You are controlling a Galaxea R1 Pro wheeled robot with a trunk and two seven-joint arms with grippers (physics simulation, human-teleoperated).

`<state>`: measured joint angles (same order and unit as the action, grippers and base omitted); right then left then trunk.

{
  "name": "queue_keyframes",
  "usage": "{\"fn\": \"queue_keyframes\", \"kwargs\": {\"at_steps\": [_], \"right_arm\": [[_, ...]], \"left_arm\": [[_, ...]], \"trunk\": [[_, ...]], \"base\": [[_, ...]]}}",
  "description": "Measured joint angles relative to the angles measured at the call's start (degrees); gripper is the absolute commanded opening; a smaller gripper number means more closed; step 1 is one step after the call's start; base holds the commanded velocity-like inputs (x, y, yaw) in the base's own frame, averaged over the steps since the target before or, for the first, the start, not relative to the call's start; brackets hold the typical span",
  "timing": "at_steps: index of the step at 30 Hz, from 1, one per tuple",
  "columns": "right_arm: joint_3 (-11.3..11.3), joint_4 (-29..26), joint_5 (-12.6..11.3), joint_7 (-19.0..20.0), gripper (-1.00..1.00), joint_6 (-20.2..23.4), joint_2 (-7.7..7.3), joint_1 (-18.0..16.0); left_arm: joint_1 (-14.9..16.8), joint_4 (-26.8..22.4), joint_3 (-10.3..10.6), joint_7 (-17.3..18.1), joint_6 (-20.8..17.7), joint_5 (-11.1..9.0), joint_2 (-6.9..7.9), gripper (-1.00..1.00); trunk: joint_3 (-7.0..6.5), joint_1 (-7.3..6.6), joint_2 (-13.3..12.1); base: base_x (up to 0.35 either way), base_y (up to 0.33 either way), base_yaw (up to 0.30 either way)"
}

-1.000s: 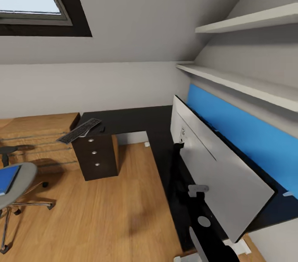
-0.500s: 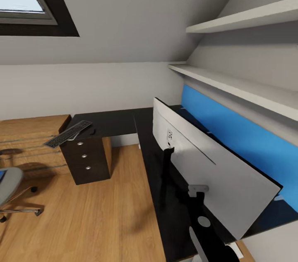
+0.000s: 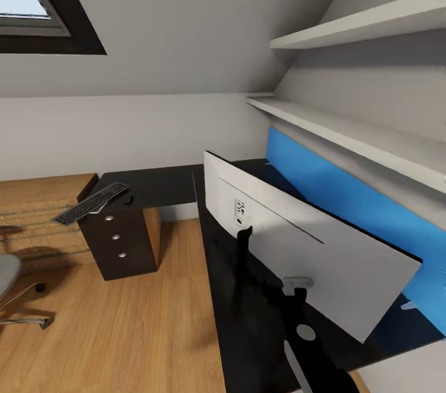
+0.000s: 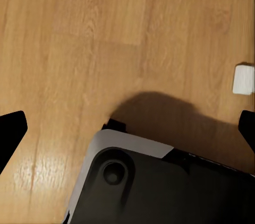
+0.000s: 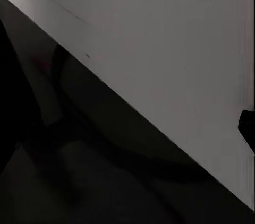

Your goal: In the bedroom, organize the workspace by keeping the computer under the desk, ensuring the monitor is on the desk, placing the keyboard on the desk next to the monitor, placing the mouse on the desk next to the keyboard, moving the folder from the swivel chair onto the desk next to the mouse, stacking the notebook on top of the folder with the pen on top of the notebook, and positioning the swivel chair next to the desk.

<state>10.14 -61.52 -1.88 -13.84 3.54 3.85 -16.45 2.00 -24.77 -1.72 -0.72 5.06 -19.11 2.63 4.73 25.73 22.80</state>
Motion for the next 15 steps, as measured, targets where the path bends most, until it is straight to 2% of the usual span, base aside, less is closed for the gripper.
{"fn": "queue_keyframes", "kwargs": {"at_steps": [5, 15], "right_arm": [[0.00, 0.01, 0.06, 0.03, 1.00, -0.01, -0.10, -0.02], [0.06, 0.04, 0.08, 0.10, 1.00, -0.03, -0.67, -0.02]], "left_arm": [[-0.01, -0.01, -0.03, 0.00, -0.01, 0.10, -0.04, 1.00], [-0.01, -0.02, 0.04, 0.00, -0.01, 0.12, -0.09, 1.00]], "trunk": [[0.00, 0.01, 0.00], [0.00, 0.01, -0.01]], "base": [[0.085, -0.150, 0.000], [0.007, -0.012, 0.000]]}}
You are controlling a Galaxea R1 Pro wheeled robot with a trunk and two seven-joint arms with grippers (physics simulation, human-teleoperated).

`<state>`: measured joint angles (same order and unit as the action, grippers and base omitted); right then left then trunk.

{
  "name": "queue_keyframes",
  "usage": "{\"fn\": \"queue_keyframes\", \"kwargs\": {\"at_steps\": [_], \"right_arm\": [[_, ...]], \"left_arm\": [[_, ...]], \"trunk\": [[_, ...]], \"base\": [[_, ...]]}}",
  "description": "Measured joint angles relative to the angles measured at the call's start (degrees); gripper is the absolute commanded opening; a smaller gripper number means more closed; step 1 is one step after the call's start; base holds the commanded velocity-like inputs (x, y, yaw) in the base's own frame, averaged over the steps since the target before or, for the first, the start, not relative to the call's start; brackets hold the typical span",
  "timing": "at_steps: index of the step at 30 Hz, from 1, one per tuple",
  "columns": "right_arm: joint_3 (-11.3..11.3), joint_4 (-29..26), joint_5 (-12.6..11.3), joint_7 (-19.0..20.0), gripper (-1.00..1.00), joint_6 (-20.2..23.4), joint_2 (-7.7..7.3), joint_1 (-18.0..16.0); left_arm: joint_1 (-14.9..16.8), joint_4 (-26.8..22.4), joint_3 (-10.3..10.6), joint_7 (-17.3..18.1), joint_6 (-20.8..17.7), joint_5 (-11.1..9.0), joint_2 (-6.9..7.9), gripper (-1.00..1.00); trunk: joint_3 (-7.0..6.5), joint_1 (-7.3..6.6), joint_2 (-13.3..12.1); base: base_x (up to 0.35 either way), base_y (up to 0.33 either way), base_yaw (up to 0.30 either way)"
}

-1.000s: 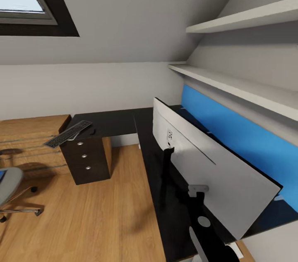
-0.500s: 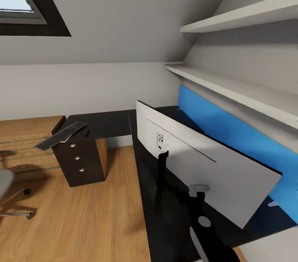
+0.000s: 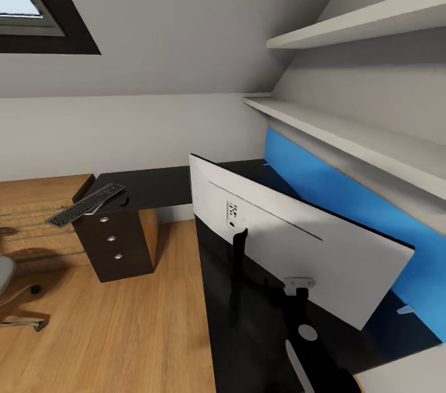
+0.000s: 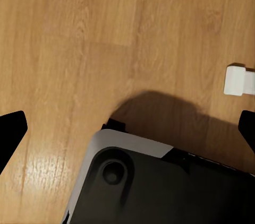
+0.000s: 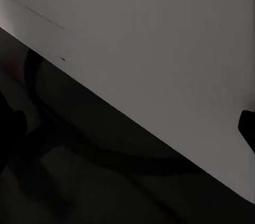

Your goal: In the bedroom, organize the workspace by keeping the computer under the desk, ensuring the monitor is on the desk, placing the keyboard on the desk next to the monitor, placing the mouse on the desk next to the keyboard, moving the folder from the swivel chair onto the desk next to the mouse, stacking the notebook on top of the folder with the pen on top of the notebook, and positioning the swivel chair next to the desk.

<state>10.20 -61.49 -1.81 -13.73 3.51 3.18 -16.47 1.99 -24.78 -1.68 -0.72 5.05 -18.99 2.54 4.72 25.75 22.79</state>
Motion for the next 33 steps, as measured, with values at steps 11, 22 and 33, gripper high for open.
{"fn": "queue_keyframes", "kwargs": {"at_steps": [11, 22, 33], "right_arm": [[0.20, 0.32, 0.14, -0.19, 1.00, 0.02, 0.31, 0.03], [-0.05, 0.40, 0.24, -0.06, 1.00, -0.07, -0.14, 0.02], [-0.73, 1.32, 0.28, -0.10, 1.00, 0.01, -0.24, -0.02]], "left_arm": [[0.00, 0.00, 0.00, 0.00, 0.00, 0.00, 0.02, 1.00], [0.00, 0.46, -0.13, 0.25, -0.09, -0.10, 0.38, 1.00], [-0.01, 13.41, 0.11, 0.61, 12.49, -0.74, 2.20, 1.00]], "trunk": [[0.00, 0.00, 0.00], [0.00, 0.00, 0.00], [0.00, 0.00, 0.00]], "base": [[0.000, 0.000, 0.000], [-0.129, -0.011, 0.000], [-0.007, -0.001, 0.000]]}}
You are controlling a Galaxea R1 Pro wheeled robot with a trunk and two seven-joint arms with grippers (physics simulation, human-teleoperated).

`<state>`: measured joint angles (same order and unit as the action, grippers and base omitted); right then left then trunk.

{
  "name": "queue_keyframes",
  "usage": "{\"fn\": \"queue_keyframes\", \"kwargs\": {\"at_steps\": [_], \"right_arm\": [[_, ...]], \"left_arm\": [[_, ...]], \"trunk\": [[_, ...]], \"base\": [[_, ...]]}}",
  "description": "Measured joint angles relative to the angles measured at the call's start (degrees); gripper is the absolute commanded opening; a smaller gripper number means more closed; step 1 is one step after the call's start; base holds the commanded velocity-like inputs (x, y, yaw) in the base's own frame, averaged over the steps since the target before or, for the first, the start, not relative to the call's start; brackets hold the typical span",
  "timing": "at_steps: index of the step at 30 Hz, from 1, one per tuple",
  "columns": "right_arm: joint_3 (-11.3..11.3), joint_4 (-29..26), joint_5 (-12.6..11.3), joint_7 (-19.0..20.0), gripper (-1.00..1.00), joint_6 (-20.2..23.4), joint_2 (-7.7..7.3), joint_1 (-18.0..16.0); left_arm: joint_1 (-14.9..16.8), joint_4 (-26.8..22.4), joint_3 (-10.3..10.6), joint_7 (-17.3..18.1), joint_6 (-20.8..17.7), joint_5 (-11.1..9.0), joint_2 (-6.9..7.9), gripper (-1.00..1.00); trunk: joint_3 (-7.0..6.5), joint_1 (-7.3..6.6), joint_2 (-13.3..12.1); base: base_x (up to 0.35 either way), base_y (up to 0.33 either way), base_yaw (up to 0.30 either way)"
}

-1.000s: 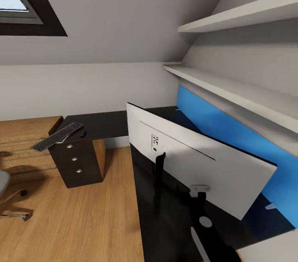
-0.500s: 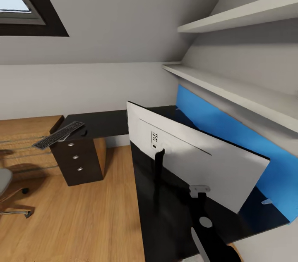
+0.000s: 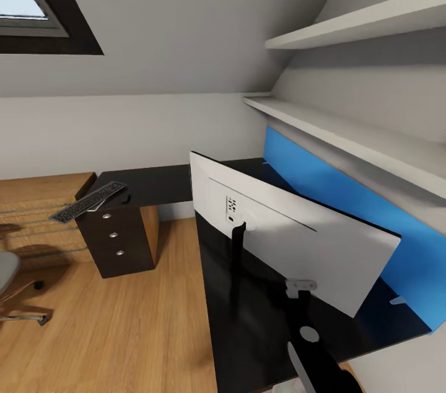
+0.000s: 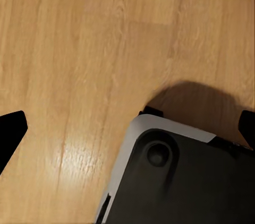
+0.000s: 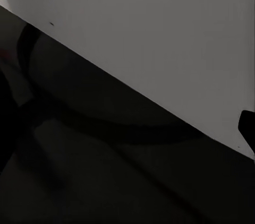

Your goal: In the bedroom, organize the workspace by keeping the computer under the desk, ensuring the monitor is on the desk, placing the keyboard on the desk next to the monitor, placing the mouse on the desk next to the keyboard, moving the folder from the swivel chair onto the desk next to the mouse, stacking the notebook on top of the folder with the pen on top of the notebook, and positioning the swivel chair next to the desk.

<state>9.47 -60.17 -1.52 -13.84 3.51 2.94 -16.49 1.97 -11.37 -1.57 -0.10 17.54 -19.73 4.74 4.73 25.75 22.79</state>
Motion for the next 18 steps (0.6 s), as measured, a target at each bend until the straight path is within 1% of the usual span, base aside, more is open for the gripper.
{"fn": "queue_keyframes", "kwargs": {"at_steps": [1, 2, 7, 10, 18], "right_arm": [[-0.11, 0.49, 0.00, 0.00, 1.00, -0.01, -0.05, -0.03], [-0.15, 0.69, -0.01, 0.00, 1.00, -0.03, -0.09, -0.04], [-0.27, 1.20, -0.06, 0.00, 1.00, -0.19, -0.49, -0.07], [-0.29, 0.83, -0.06, -0.06, 1.00, -0.62, -0.62, -0.07], [-0.16, 0.45, -0.07, -0.18, 1.00, -0.95, -0.42, -0.07]], "left_arm": [[-0.01, 1.90, 0.02, 0.01, 3.23, 0.04, 0.04, 1.00], [0.00, 2.72, 0.05, 0.01, 4.79, 0.07, 0.03, 1.00], [0.00, 5.11, 0.10, -0.01, 10.26, 0.11, 0.05, 1.00], [0.00, 5.63, 0.09, -0.06, 11.46, 0.07, 0.08, 1.00], [0.01, 5.95, 0.03, -0.25, 12.19, -0.03, 0.10, 1.00]], "trunk": [[0.00, 0.00, 0.00], [0.00, 0.00, 0.00], [0.00, 0.00, 0.00], [0.00, 0.00, 0.00], [0.00, 0.00, 0.00]], "base": [[0.000, 0.000, 0.000], [0.000, 0.000, 0.000], [0.000, 0.000, 0.000], [0.000, 0.000, 0.000], [0.000, 0.000, 0.000]]}}
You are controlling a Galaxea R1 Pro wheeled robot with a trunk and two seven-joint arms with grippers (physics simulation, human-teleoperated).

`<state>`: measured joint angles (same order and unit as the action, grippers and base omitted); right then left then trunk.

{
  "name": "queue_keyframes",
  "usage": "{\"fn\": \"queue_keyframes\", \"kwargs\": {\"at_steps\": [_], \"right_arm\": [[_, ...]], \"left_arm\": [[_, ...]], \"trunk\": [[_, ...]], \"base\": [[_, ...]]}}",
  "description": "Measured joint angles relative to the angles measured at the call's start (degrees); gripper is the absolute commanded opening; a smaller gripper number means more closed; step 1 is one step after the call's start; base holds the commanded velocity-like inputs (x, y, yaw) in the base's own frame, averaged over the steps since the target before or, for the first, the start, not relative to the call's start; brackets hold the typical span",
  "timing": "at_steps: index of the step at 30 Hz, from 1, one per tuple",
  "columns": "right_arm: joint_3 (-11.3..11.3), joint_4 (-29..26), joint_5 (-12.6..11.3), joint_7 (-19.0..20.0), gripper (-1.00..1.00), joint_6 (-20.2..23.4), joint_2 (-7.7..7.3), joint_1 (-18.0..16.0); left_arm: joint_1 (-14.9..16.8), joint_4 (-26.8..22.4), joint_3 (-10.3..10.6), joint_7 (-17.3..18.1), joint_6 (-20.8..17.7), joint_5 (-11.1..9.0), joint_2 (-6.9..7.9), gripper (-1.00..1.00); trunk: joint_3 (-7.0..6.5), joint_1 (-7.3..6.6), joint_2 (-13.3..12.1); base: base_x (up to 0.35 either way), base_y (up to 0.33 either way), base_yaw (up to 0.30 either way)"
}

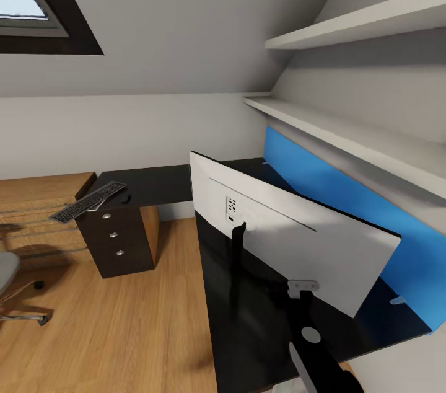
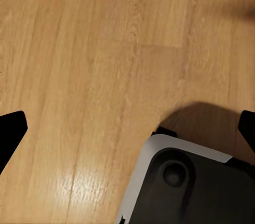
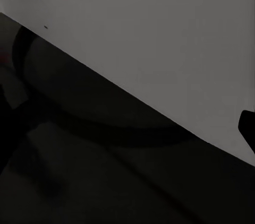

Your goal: In the bedroom, organize the workspace by keeping the computer under the desk, ensuring the monitor is on the desk, placing the keyboard on the desk next to the monitor, placing the mouse on the desk next to the keyboard, moving the folder from the swivel chair onto the desk next to the mouse, stacking the notebook on top of the folder with the pen on top of the notebook, and positioning the swivel chair next to the desk.

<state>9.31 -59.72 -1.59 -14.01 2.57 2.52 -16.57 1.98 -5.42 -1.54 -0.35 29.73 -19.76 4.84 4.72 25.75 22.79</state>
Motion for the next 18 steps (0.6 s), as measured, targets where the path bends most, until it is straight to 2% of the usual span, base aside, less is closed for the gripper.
{"fn": "queue_keyframes", "kwargs": {"at_steps": [7, 18], "right_arm": [[-0.03, 0.07, 0.07, -0.38, 1.00, -0.22, -0.25, 0.00], [-0.49, 3.33, 0.18, -0.45, 1.00, -0.53, -0.39, -0.32]], "left_arm": [[0.00, 0.04, -0.07, -0.28, 0.09, -0.10, 0.06, 1.00], [0.00, 0.04, -0.01, -0.29, 0.25, 0.03, -0.03, 1.00]], "trunk": [[0.00, 0.00, 0.00], [0.00, 0.00, 0.00]], "base": [[0.000, 0.000, 0.000], [0.000, 0.000, 0.000]]}}
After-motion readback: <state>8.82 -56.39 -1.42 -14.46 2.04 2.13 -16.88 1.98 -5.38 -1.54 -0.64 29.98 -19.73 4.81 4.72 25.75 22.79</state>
